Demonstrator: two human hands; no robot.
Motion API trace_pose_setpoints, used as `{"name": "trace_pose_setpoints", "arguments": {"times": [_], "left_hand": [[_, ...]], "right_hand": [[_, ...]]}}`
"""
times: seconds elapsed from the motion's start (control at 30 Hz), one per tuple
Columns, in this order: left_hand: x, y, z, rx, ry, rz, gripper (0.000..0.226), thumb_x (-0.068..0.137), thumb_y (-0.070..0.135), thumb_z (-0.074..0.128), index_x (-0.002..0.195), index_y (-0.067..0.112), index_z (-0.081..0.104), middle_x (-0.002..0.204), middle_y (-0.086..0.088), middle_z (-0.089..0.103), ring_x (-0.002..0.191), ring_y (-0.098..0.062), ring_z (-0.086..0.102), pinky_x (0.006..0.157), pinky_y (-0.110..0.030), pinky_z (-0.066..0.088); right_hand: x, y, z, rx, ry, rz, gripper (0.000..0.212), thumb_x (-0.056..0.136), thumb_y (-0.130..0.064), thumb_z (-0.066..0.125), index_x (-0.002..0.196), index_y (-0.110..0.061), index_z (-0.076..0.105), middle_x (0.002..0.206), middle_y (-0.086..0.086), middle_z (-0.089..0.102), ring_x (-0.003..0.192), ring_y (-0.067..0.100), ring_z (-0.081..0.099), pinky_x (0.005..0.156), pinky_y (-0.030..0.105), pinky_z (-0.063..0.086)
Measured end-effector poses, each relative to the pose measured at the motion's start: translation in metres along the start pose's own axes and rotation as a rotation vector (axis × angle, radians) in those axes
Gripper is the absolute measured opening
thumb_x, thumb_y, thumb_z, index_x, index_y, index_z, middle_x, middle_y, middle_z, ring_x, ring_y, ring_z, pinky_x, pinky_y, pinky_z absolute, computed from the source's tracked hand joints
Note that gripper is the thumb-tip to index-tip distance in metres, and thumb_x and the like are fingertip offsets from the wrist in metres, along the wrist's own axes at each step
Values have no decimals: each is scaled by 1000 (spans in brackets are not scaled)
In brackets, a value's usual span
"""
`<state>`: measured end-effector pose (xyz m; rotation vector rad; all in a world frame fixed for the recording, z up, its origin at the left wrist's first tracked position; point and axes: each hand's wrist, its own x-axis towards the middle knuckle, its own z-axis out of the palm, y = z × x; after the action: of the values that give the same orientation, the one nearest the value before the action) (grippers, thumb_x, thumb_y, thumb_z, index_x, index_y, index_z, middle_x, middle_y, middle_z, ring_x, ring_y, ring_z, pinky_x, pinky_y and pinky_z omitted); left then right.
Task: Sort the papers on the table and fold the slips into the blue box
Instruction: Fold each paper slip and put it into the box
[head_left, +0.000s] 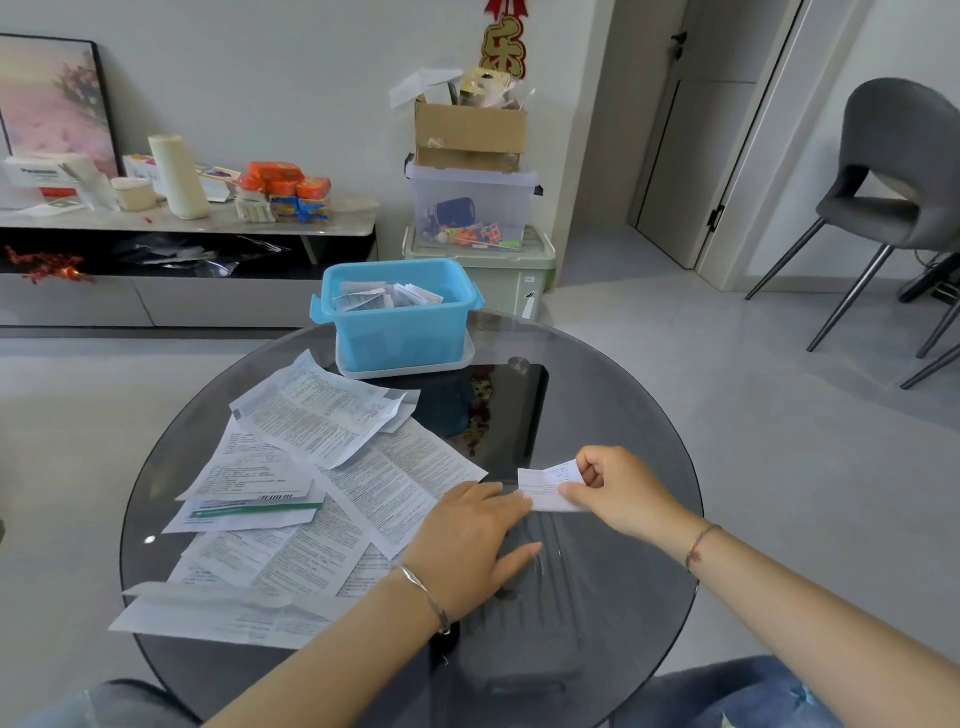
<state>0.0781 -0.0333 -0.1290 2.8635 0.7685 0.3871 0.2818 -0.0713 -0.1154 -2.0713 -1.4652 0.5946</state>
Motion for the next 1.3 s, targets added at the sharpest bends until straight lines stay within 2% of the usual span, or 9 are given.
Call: {"name": "trace_pose_setpoints", "arguments": {"times": [0.1, 0.23, 0.33, 0.47, 0.7, 0.87, 1.0, 1.13, 1.3], "left_hand": [[1, 2, -4, 51, -5, 13, 54, 87, 55, 33, 108, 22, 70, 111, 10, 69, 103, -11, 64, 90, -25, 49], [3, 2, -9, 66, -106, 2, 66, 93, 62, 18, 140, 23, 41, 145, 5, 45, 139, -15, 29, 115, -27, 11], [6, -3, -11, 125, -141, 19, 69, 91, 64, 13, 145, 26, 35, 149, 5, 40, 142, -16, 24, 116, -30, 4], [5, -2, -10, 199, -178, 63, 88, 76, 62, -4, 148, 25, 29, 153, 6, 34, 144, -16, 21, 117, -33, 0], [7, 10, -14, 226, -216, 18, 59, 98, 51, 26, 148, 20, 29, 153, 3, 32, 145, -16, 17, 118, -35, -1], [8, 13, -14, 206, -212, 6, 57, 99, 48, 24, 145, 16, 36, 153, 2, 33, 145, -15, 17, 118, -34, 0], [7, 9, -15, 163, -203, 22, 76, 85, 53, 4, 141, 17, 42, 149, 3, 39, 143, -14, 23, 117, -30, 4], [9, 10, -16, 192, -232, 51, 72, 88, 55, 10, 134, 14, 49, 140, 1, 48, 137, -15, 32, 117, -32, 9], [16, 8, -21, 206, -287, 36, 51, 96, 48, 30, 121, 13, 56, 123, -4, 58, 119, -20, 48, 113, -33, 20]], "right_hand": [[0, -1, 1, -54, -8, -3, 16, 84, -16, 66, 78, -14, 51, 76, -2, 61, 66, 15, 51, 60, 28, 40], [-6, -2, 1, -40, 6, -52, 19, 86, -15, 65, 97, -15, 49, 93, 0, 60, 69, 11, 50, 63, 26, 41], [-17, -2, 1, -254, 156, -338, 26, 85, -14, 66, 110, -16, 56, 110, -3, 52, 83, 9, 53, 70, 22, 44], [-35, 2, 2, -544, 239, -767, 23, 88, -25, 50, 89, -20, 72, 91, -10, 67, 81, 14, 59, 68, 28, 51], [-47, 14, 11, -556, 149, -717, 35, 93, -32, 40, 110, -20, 69, 106, -9, 66, 96, 10, 60, 84, 26, 49], [-49, 23, -2, -594, 173, -701, 35, 91, -33, 41, 105, -26, 72, 107, -11, 67, 94, 9, 58, 90, 23, 42], [-53, 43, -19, -636, 110, -621, 38, 91, -37, 39, 115, -30, 68, 124, -13, 62, 115, 9, 55, 106, 27, 34], [-58, 45, -19, -649, 175, -635, 39, 93, -43, 38, 111, -27, 68, 130, -9, 59, 119, 12, 55, 103, 36, 44], [-47, 21, -21, -540, 234, -591, 30, 86, -34, 66, 111, -16, 62, 124, -1, 59, 106, 18, 60, 89, 29, 47]]}}
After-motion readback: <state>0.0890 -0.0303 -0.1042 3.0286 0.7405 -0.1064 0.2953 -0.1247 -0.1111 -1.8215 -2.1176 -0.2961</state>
